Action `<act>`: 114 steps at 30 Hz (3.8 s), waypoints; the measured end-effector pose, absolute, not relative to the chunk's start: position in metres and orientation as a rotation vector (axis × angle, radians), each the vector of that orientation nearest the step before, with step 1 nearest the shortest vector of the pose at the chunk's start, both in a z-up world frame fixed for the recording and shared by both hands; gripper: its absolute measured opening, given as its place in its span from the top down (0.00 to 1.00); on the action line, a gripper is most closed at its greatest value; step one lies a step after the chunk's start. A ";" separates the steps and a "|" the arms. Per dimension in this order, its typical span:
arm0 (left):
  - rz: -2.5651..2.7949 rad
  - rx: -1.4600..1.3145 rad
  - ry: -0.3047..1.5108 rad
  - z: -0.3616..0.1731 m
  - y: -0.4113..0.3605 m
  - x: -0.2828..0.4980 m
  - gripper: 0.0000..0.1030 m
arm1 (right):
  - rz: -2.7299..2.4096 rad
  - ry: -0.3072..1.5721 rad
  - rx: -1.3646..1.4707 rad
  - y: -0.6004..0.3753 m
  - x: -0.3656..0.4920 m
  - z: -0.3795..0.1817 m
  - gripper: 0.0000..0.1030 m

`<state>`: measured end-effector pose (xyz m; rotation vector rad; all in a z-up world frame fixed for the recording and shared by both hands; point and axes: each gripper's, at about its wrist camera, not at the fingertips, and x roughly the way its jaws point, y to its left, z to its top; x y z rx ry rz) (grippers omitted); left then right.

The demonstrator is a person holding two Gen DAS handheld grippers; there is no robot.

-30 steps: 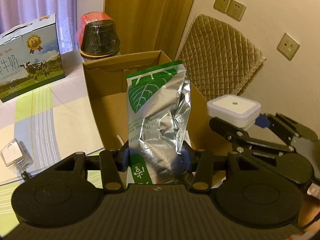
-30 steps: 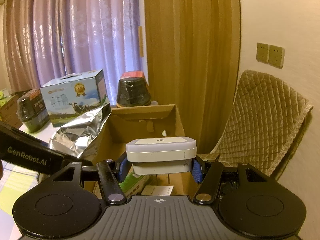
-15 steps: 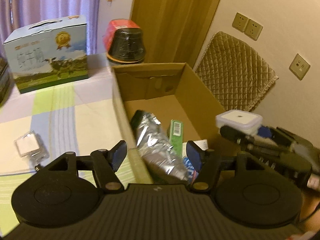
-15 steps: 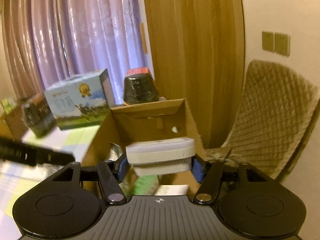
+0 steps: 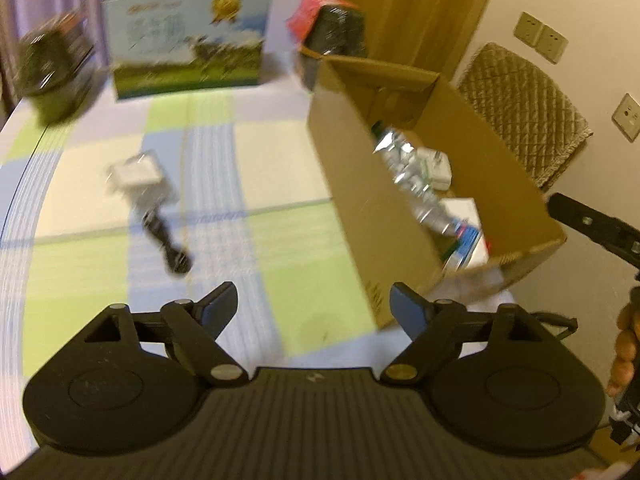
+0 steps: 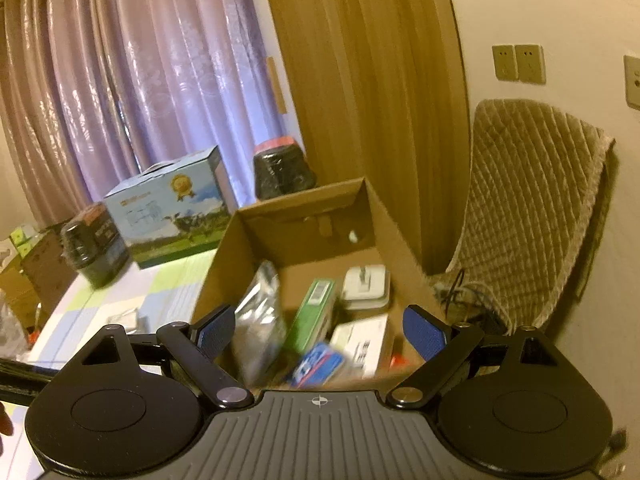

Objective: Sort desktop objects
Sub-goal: 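Withdraw both tools from the cardboard box back over the table, then grasp the clear wrapped packet with the left tool while the right tool grasps the black cable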

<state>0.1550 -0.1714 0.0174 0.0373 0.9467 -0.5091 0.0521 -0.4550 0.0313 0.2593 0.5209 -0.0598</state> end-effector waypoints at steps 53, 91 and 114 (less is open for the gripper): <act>-0.305 0.136 0.929 -0.048 0.018 0.267 0.08 | 0.445 0.848 -0.138 -0.183 0.253 -0.119 0.68; -0.319 -0.021 0.883 -0.090 -0.097 0.360 0.39 | 0.193 0.777 -0.025 -0.251 0.270 -0.101 0.89; -0.478 0.051 0.964 -0.079 -0.031 0.157 0.70 | 0.281 0.868 0.061 -0.247 0.128 -0.097 0.89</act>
